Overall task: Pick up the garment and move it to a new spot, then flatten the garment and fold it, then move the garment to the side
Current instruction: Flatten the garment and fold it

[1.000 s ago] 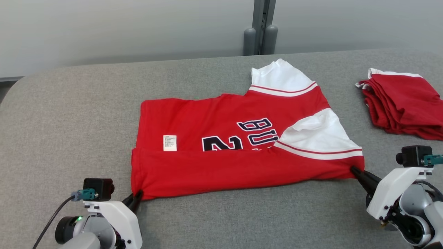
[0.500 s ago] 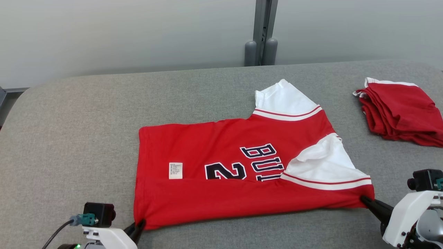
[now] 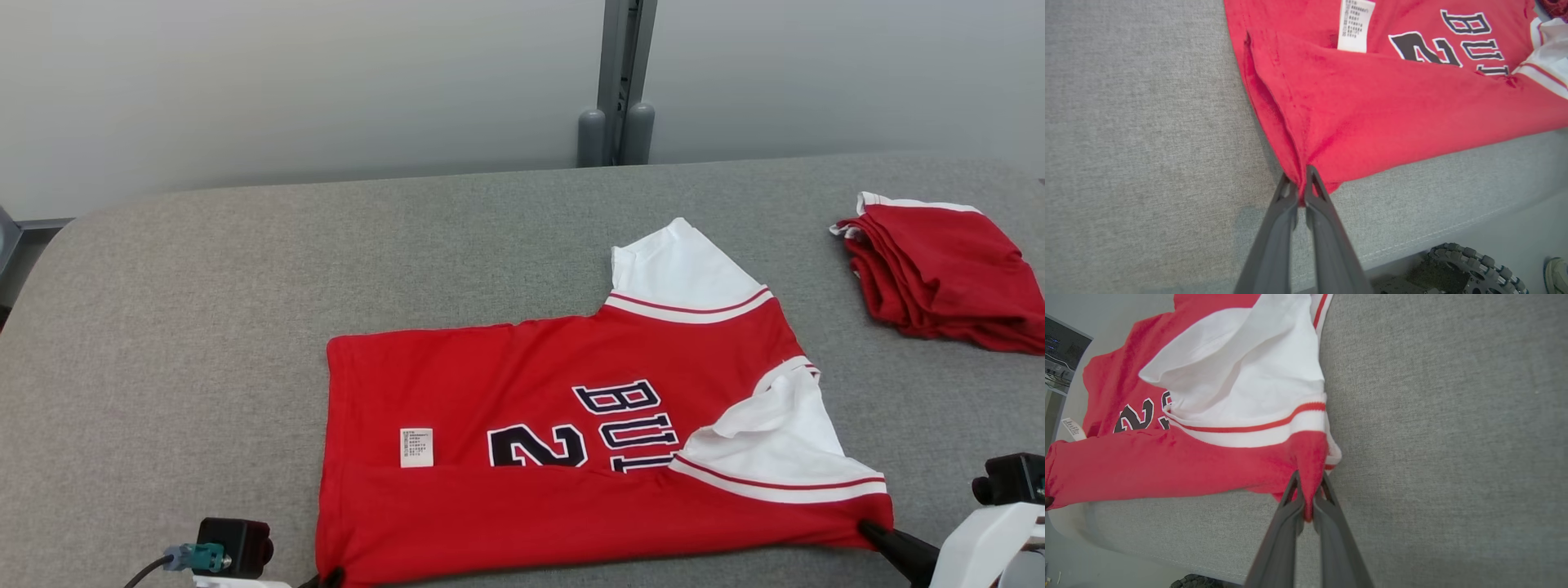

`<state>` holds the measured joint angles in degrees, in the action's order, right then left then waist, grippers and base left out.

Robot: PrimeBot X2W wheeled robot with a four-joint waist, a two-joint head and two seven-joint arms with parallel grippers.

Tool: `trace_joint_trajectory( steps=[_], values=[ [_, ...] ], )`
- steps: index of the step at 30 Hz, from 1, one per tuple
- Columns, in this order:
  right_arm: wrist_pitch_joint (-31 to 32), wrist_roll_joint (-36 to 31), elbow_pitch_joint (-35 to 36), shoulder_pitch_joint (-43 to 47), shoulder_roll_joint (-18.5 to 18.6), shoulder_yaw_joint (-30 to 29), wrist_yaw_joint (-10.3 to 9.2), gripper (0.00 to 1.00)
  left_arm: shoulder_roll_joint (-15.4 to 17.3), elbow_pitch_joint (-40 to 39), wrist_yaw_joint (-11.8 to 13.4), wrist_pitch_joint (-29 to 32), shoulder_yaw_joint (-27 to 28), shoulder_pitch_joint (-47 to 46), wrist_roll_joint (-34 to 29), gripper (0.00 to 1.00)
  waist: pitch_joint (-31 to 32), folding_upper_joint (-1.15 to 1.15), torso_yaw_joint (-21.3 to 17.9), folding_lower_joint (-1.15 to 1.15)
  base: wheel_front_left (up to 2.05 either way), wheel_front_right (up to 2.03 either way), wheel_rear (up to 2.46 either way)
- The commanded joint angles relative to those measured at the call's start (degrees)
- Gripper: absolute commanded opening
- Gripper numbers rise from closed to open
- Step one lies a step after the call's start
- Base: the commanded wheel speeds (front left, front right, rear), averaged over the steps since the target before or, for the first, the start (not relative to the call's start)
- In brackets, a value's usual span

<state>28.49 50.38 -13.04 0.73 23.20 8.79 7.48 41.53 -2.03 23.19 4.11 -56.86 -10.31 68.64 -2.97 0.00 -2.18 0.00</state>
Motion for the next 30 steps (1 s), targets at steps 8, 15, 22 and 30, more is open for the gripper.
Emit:
trace_joint_trajectory(
  steps=[8, 15, 22, 30],
  values=[
    [6.0, -2.7, 2.8, 2.6, -2.3, -4.8, 0.03, 1.00, 0.2, -0.1, 0.7, 0.6, -0.1, 0.9, 0.7, 1.00, 0.2, 0.00, -0.3, 0.00, 0.00, 0.00, 0.00],
    [9.2, -5.0, 7.0, 3.4, -4.8, -9.2, 0.03, 1.00, 0.8, -0.4, 1.3, -0.9, 1.1, 0.7, 0.2, 1.00, 0.7, 0.00, -0.2, 0.00, 0.00, 0.00, 0.00],
    [5.8, -7.6, 13.3, 1.1, -5.7, -12.6, 0.03, 1.00, 2.1, -1.8, 3.8, -6.2, 4.8, -1.9, -2.4, 1.00, 1.2, 0.00, 0.1, 0.00, 0.00, 0.00, 0.00],
    [-1.7, -11.7, 12.4, -9.2, -6.6, -10.9, 0.03, 1.00, -0.5, 0.8, 3.5, -12.7, 8.3, -7.1, -5.5, 1.00, -2.3, 0.00, 0.6, 0.00, 0.00, 0.00, 0.00]
  ],
)
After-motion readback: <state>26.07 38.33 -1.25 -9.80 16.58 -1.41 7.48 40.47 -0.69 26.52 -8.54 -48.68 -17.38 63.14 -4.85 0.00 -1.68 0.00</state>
